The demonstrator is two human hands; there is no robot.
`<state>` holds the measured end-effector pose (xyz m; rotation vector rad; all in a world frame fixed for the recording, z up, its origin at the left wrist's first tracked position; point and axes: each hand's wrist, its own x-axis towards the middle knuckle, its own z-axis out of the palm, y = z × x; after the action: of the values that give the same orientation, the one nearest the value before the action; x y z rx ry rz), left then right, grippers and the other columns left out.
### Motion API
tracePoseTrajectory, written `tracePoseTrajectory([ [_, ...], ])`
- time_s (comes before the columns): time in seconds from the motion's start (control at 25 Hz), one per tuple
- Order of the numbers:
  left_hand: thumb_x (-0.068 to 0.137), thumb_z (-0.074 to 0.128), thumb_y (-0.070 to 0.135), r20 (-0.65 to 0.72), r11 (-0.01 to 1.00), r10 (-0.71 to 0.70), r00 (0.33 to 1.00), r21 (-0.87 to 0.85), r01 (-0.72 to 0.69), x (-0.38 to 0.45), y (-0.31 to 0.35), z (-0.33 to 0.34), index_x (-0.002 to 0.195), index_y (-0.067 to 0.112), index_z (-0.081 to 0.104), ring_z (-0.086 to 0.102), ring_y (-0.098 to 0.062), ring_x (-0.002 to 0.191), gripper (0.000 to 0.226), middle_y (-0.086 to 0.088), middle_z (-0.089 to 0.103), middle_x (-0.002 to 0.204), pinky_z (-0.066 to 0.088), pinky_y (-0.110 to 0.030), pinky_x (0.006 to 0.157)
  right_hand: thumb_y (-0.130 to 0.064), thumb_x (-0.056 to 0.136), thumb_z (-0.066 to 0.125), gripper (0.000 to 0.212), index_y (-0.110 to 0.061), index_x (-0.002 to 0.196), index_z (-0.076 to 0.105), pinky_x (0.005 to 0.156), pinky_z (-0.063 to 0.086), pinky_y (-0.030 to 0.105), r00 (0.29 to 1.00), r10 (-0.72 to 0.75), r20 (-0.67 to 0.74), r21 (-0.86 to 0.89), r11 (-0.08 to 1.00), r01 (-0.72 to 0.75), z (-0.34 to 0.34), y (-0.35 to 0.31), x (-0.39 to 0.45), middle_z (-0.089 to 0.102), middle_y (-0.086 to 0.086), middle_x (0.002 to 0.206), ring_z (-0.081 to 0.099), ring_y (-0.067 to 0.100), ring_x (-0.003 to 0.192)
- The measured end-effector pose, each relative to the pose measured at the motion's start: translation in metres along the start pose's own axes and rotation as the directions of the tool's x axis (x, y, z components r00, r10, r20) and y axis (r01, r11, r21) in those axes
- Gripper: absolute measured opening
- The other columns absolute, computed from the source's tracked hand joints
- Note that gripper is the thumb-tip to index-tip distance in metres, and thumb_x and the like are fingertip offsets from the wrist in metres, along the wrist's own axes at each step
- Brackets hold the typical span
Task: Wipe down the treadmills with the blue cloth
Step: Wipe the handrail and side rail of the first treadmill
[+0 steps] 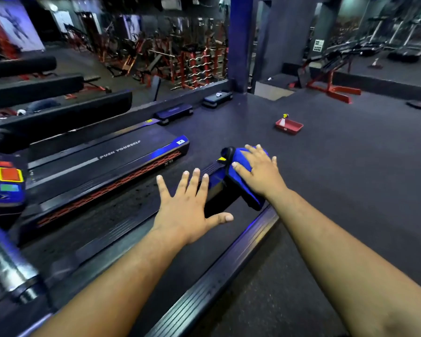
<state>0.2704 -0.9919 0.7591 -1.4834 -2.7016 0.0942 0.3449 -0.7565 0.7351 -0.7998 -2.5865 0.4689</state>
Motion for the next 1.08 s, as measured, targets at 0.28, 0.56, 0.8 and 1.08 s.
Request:
tracePoseTrajectory([
  [0.28,0.071,0.001,0.095,0.068,0.99,-0.116,0.991,-0.072,0.121,0.098,0.069,-0.007,0.158,0.019,-0.005,-0.01,-0.019,0.153,0.115,-0.001,-0.013,0.166,-0.01,-0.071,0.112,-0.067,0.089,0.042,0.058,-0.034,0.136,0.051,0.101,0.045,0.04,0.904,-0.388,0.179,0.061,0.922,0.383,-0.028,0.052,0.06,0.054,-0.007,0.137,0.049,0.019,0.125],
  [0.56,0.085,0.046,0.076,0.003,0.29,-0.307,0.952,-0.952,0.096,0.196,0.093,-0.033,0.135,0.031,0.052,0.061,-0.007,0.119,0.068,0.011,0.067,0.128,0.038,-0.05,0.112,-0.07,0.084,0.051,0.074,-0.027,0.143,0.048,0.11,0.036,0.051,0.766,-0.643,0.011,0.143,0.759,0.635,-0.034,0.091,0.148,0.035,0.005,0.154,0.037,0.027,0.136],
  [0.8,0.095,0.061,0.007,0.092,-0.062,-0.453,0.887,-0.996,0.071,0.252,0.083,-0.059,0.108,0.016,0.062,0.072,-0.014,0.086,0.015,0.0,0.077,0.096,0.056,-0.025,0.071,-0.07,0.085,0.051,0.076,-0.037,0.151,0.034,0.118,0.024,0.037,0.73,-0.683,-0.017,0.471,0.639,0.608,-0.035,0.118,0.207,0.019,-0.007,0.162,0.022,0.014,0.146],
  [1.08,0.098,0.053,0.003,-0.003,0.045,-0.717,0.697,-0.998,0.043,0.273,0.085,-0.053,0.119,0.025,0.063,0.066,-0.007,0.098,0.032,0.008,0.072,0.109,0.051,-0.026,0.091,-0.059,0.083,0.063,0.076,-0.03,0.148,0.038,0.103,0.045,0.049,0.542,-0.559,0.627,0.772,0.355,-0.527,0.027,0.11,0.264,0.059,-0.007,0.14,0.055,0.021,0.13],
])
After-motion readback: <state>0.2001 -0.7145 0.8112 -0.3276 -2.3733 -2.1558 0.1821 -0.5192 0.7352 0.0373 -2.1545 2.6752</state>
